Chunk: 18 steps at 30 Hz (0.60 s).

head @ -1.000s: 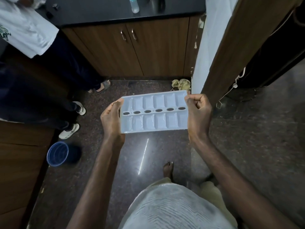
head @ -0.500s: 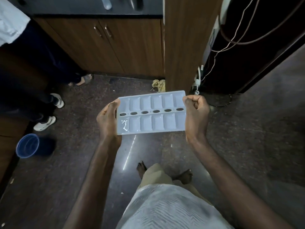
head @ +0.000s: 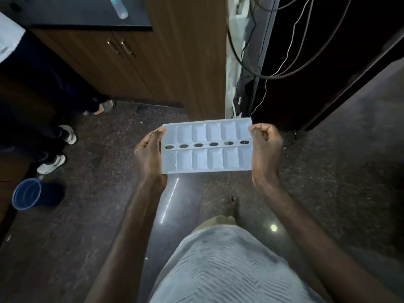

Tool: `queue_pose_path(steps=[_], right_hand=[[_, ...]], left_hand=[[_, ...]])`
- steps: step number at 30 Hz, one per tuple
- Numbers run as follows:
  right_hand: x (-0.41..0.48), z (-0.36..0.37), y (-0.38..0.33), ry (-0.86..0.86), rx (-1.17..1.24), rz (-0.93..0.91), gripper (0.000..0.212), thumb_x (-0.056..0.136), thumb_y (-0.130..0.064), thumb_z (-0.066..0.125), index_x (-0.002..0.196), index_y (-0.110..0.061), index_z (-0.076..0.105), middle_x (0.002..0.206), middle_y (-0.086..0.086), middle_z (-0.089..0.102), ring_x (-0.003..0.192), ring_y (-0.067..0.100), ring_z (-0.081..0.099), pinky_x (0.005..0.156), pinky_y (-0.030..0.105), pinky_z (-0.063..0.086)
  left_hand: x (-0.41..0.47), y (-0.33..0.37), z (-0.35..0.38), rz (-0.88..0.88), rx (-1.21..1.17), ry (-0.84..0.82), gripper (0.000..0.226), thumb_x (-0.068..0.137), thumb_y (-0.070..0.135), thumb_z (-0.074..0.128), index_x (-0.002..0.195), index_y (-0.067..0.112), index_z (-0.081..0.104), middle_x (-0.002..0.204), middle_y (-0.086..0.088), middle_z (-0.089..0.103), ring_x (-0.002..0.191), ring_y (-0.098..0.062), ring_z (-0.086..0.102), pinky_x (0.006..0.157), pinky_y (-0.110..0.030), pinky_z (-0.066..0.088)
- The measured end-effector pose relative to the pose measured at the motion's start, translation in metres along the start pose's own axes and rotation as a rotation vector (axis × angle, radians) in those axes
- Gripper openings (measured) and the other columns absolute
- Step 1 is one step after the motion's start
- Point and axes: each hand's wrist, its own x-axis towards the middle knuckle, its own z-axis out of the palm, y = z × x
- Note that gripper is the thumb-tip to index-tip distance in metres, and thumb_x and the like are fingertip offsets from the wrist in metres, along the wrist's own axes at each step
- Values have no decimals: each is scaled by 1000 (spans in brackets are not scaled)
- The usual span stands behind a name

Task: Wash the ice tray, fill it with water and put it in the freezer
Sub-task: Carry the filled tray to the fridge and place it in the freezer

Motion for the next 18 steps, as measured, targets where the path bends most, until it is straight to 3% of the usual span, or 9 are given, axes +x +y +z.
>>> queue_pose_path(steps=[7, 13, 18], right_hand=[[59, -42, -3, -6, -6, 7, 6, 97, -20, 65, 92, -19, 67, 78, -7, 61, 63, -4, 50, 61, 16, 45], [97, -92, -5, -27, -13, 24, 6, 98, -24, 64, 92, -23, 66, 83, -3, 63, 71, 3, 54, 63, 20, 48], [141, -150, -4, -51, -34, 43, 7, 99, -27, 63, 91, -25, 65, 85, 0, 64, 74, 9, 56, 64, 25, 50]], left_hand=[[-10, -9, 71, 17, -3, 19, 29, 97, 25, 66, 109, 0, 75, 88, -11, 74, 74, -22, 71, 61, -31, 56], [-29, -20, 128, -7, -7, 58, 25, 95, 23, 69, 107, 3, 77, 94, -14, 75, 82, -29, 71, 74, -42, 57], [-61, -34, 195, 7, 12, 71, 25, 98, 19, 66, 110, 0, 75, 85, -7, 74, 70, -18, 70, 60, -28, 57]])
